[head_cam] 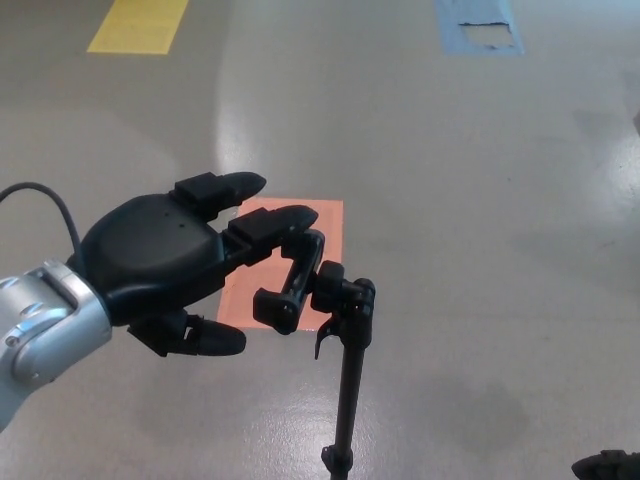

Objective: The robot uses its left hand to grab the top of a phone stand kept on the floor and tilt it upwards to adjust its angle

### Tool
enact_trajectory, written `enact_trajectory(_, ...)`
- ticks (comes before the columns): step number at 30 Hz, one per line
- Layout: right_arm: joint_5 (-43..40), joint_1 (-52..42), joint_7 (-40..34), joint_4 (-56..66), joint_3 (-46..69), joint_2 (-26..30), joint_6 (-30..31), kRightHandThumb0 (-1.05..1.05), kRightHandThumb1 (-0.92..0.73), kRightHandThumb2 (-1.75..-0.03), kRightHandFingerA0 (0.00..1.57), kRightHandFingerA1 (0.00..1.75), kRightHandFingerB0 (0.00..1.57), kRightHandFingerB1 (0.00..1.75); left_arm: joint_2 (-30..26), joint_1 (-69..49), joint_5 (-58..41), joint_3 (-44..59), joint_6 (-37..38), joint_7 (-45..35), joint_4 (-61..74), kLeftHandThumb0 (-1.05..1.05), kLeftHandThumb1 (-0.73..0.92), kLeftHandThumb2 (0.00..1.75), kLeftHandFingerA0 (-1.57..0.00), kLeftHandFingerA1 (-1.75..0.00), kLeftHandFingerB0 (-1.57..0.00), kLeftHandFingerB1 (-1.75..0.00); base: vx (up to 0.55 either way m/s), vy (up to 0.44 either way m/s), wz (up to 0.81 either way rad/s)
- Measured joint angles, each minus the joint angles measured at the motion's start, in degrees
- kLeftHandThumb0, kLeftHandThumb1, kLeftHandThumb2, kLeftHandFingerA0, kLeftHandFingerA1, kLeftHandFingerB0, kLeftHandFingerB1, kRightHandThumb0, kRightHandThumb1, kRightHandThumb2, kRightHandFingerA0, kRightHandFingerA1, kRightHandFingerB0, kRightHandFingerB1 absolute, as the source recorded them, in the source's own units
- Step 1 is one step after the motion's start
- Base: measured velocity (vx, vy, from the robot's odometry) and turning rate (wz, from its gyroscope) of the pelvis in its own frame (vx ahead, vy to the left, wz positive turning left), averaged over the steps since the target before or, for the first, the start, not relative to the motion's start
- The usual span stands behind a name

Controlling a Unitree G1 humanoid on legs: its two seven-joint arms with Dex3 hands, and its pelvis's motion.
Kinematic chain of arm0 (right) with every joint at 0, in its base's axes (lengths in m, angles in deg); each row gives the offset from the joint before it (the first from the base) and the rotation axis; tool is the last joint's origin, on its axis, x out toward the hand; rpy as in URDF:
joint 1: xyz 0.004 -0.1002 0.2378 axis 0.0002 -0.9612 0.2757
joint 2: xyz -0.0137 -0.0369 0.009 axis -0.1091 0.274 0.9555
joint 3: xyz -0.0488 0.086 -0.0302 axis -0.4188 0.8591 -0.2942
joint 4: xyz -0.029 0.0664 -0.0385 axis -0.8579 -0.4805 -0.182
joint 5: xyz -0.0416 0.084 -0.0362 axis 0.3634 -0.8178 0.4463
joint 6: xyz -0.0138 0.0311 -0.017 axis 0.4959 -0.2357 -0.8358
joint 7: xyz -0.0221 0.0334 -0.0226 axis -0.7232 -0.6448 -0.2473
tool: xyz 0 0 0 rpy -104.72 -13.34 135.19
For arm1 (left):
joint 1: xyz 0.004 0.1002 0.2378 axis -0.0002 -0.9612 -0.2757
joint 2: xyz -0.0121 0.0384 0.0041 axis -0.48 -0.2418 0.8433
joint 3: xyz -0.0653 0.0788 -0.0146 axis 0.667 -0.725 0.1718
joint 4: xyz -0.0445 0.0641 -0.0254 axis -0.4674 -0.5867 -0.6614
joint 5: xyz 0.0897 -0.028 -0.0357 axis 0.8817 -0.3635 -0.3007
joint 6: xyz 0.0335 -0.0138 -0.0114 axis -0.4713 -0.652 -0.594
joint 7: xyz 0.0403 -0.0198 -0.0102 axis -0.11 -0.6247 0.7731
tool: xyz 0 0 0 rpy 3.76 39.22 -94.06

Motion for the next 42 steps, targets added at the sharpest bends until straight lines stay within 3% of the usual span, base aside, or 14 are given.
enact_trajectory(1, 0.03, 0.04, 0.02, 0.0, -0.03, 0.0, 0.06, -0.68, -0.64, -0.96, 0.28, 0.5, 0.27, 0.47, 0.0, 0.0, 0.0, 0.01, 0.01, 0.0, -0.18, -0.88, 0.64, 1.01, 0.0, -0.08, 0.0, -0.12, 0.0, 0.0, 0.0)
enact_trajectory(2, 0.05, 0.06, 0.03, 0.0, -0.05, 0.0, 0.1, -0.68, -0.64, -0.96, 0.28, 0.5, 0.27, 0.47, 0.0, 0.0, 0.0, 0.01, 0.02, 0.0, -0.3, -0.88, 0.64, 1.01, 0.0, -0.08, 0.0, -0.12, 0.0, 0.0, 0.0)
enact_trajectory(3, 0.06, 0.1, 0.05, 0.0, -0.05, 0.0, 0.16, -0.57, -0.78, -0.63, 0.33, 0.37, 0.34, 0.34, -0.01, 0.0, 0.0, 0.01, 0.03, 0.0, -0.52, -0.89, 0.64, 1.02, 0.0, -0.07, 0.0, -0.11, 0.0, 0.0, 0.0)
enact_trajectory(7, 0.08, 0.17, 0.23, 0.01, -0.06, 0.0, 0.34, -0.57, -0.78, -0.63, 0.33, 0.37, 0.34, 0.34, -0.04, 0.0, 0.13, 0.01, 0.04, 0.0, -0.79, -0.91, 0.67, 1.04, 0.0, -0.06, 0.0, -0.09, 0.0, 0.0, 0.0)
enact_trajectory(8, 0.08, 0.18, 0.27, 0.01, -0.07, 0.0, 0.36, -0.68, -0.64, -0.96, 0.28, 0.5, 0.28, 0.47, -0.07, 0.0, 0.19, 0.01, 0.04, 0.0, -0.81, -0.91, 0.67, 1.04, 0.0, -0.06, 0.0, -0.1, 0.0, 0.0, 0.0)
enact_trajectory(9, 0.09, 0.22, 0.33, 0.01, -0.08, 0.0, 0.39, -0.56, -0.78, -0.63, 0.33, 0.37, 0.34, 0.34, -0.15, 0.0, 0.31, 0.01, 0.04, 0.0, -0.83, -0.91, 0.67, 1.03, 0.0, -0.06, 0.0, -0.09, 0.0, 0.0, 0.0)
enact_trajectory(13, 0.15, 0.33, 0.41, 0.0, -0.33, 0.0, 0.48, -0.56, -0.78, -0.63, 0.33, 0.37, 0.34, 0.34, -0.16, 0.0, 0.41, 0.01, 0.07, 0.0, -1.34, -0.91, 0.67, 1.04, 0.0, -0.07, 0.0, -0.1, 0.0, 0.0, 0.0)
enact_trajectory(14, 0.16, 0.36, 0.46, 0.0, -0.36, 0.0, 0.5, -0.67, -0.64, -0.95, 0.28, 0.5, 0.27, 0.47, -0.17, 0.0, 0.41, 0.01, 0.07, 0.0, -1.55, -0.91, 0.67, 1.04, 0.0, -0.07, 0.0, -0.1, 0.0, 0.0, 0.0)
enact_trajectory(17, 0.16, 0.41, 0.52, 0.0, -0.37, 0.0, 0.54, -0.68, -0.63, -0.95, 0.28, 0.5, 0.26, 0.46, -0.16, 0.01, 0.4, 0.01, 0.09, 0.0, -1.93, -0.91, 0.67, 1.04, 0.0, -0.07, 0.0, -0.1, 0.0, 0.0, 0.0)
enact_trajectory(18, 0.17, 0.45, 0.53, 0.0, -0.39, 0.0, 0.54, -0.56, -0.78, -0.63, 0.33, 0.37, 0.33, 0.34, -0.16, 0.02, 0.41, 0.01, 0.1, 0.0, -2.08, -0.91, 0.67, 1.03, 0.0, -0.07, 0.0, -0.1, 0.0, 0.0, 0.0)
enact_trajectory(25, 0.2, 0.76, 0.8, 0.0, -0.53, 0.01, 0.7, -0.56, -0.76, -0.63, 0.32, 0.37, 0.33, 0.34, -0.16, 0.03, 0.4, 0.0, 0.11, -0.02, -2.42, -0.89, 0.64, 1.01, 0.0, -0.07, 0.0, -0.1, 0.0, 0.0, 0.0)
enact_trajectory(29, 0.2, 0.98, 0.87, 0.0, -0.55, 0.01, 0.76, -0.57, -0.75, -0.63, 0.32, 0.37, 0.33, 0.34, -0.16, 0.03, 0.41, -0.04, 0.11, -0.05, -2.35, -0.89, 0.64, 1.01, 0.0, -0.06, 0.0, -0.1, 0.0, 0.0, 0.0)
enact_trajectory(30, 0.2, 1.02, 0.88, 0.0, -0.55, 0.01, 0.78, -0.66, -0.63, -0.95, 0.26, 0.49, 0.29, 0.48, -0.15, 0.03, 0.4, -0.07, 0.11, -0.06, -2.35, -0.9, 0.65, 1.01, 0.0, -0.06, 0.0, -0.1, 0.0, 0.0, 0.0)
enact_trajectory(42, 0.27, 1.25, 1.02, -0.02, -1.14, 0.03, 0.95, -0.67, -0.64, -0.95, 0.3, 0.5, 0.3, 0.48, -0.06, 0.02, 0.61, -0.84, 0.12, 0.01, -2.33, -0.9, 0.64, 1.01, 0.0, -0.06, 0.0, -0.1, 0.0, 0.0, 0.0)
